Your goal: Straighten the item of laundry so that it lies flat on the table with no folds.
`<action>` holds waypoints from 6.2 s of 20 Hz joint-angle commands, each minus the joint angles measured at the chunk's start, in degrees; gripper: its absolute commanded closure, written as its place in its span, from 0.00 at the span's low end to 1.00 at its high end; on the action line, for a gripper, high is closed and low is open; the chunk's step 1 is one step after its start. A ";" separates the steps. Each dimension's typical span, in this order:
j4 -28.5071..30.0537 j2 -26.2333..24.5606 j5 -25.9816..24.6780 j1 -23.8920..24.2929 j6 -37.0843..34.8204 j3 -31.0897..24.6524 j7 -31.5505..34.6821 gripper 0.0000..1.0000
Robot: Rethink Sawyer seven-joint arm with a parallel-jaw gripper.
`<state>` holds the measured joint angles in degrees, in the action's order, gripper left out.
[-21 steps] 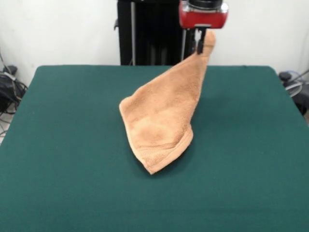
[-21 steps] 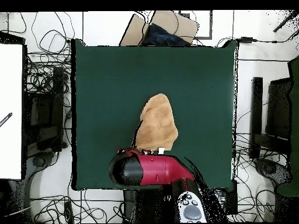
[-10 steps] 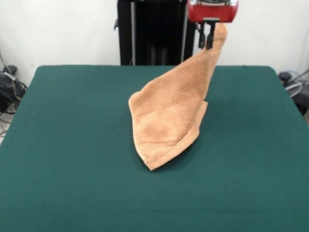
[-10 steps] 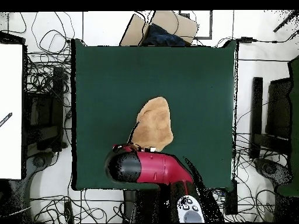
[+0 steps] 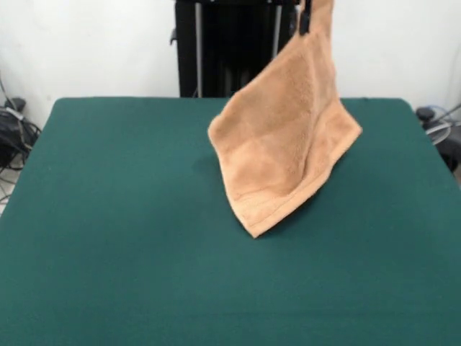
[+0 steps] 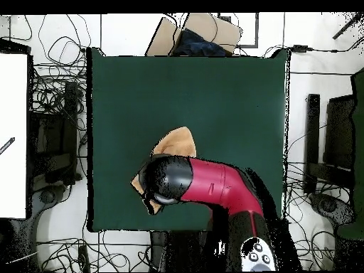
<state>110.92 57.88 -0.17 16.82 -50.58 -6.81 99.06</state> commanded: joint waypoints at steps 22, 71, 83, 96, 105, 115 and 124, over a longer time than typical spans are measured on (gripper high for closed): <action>-5.14 -8.54 3.00 1.79 9.65 -6.80 -1.23 1.00; -11.57 -8.95 -17.36 20.56 9.60 -12.26 -10.29 0.00; -7.89 -8.62 -16.88 19.72 11.91 -12.06 -5.31 0.00; -5.46 -8.86 -16.48 16.35 11.66 -10.99 -1.53 0.00; -5.99 -12.11 -16.58 14.44 15.46 -11.02 0.37 0.00; -11.77 -18.24 -17.30 11.82 14.46 -10.52 -0.29 0.00; -16.50 -24.14 -15.12 9.97 9.55 -10.17 0.20 0.00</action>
<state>97.10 38.17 -15.26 28.32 -39.06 -13.95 97.64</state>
